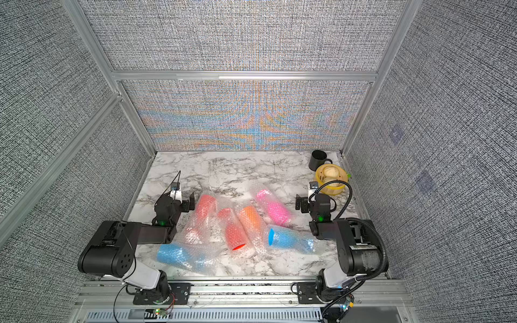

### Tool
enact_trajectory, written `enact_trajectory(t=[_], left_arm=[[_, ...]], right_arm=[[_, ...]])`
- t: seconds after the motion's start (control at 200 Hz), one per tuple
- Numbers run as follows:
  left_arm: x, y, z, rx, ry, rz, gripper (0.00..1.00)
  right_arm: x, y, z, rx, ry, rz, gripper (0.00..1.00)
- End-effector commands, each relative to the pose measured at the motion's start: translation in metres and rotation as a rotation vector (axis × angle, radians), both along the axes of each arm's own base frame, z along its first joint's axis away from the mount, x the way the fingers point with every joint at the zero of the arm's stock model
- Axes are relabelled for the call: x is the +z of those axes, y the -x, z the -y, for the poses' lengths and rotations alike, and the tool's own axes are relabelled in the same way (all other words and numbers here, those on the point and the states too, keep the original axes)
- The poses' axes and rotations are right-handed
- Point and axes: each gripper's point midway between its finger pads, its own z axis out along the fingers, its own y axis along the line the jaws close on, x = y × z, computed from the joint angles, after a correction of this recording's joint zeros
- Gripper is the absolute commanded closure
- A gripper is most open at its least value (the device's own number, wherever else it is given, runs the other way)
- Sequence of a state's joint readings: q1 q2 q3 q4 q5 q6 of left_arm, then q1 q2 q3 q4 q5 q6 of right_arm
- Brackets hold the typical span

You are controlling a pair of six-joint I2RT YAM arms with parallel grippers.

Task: Unpack wine glasses from bubble wrap
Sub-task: Move the bubble wrap to the center of the board.

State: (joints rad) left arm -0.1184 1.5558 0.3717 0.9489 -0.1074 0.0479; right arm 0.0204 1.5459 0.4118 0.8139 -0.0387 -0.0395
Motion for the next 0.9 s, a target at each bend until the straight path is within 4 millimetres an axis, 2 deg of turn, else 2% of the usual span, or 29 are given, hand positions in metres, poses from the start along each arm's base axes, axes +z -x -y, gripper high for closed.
enact_trajectory(t=[0.0,0.896], left_arm=[[0.0015,0.0006,-0.0079,0.042,0.004,0.006,0.0],[0.0016,0.0003,-0.0093,0.049,0.007,0.003,0.0]], right_arm=[[0.003,-0.0015,-0.0014,0.006,-0.002,0.012,0.01],[0.0057,0.0012,-0.0021,0.007,-0.003,0.03,0.01]])
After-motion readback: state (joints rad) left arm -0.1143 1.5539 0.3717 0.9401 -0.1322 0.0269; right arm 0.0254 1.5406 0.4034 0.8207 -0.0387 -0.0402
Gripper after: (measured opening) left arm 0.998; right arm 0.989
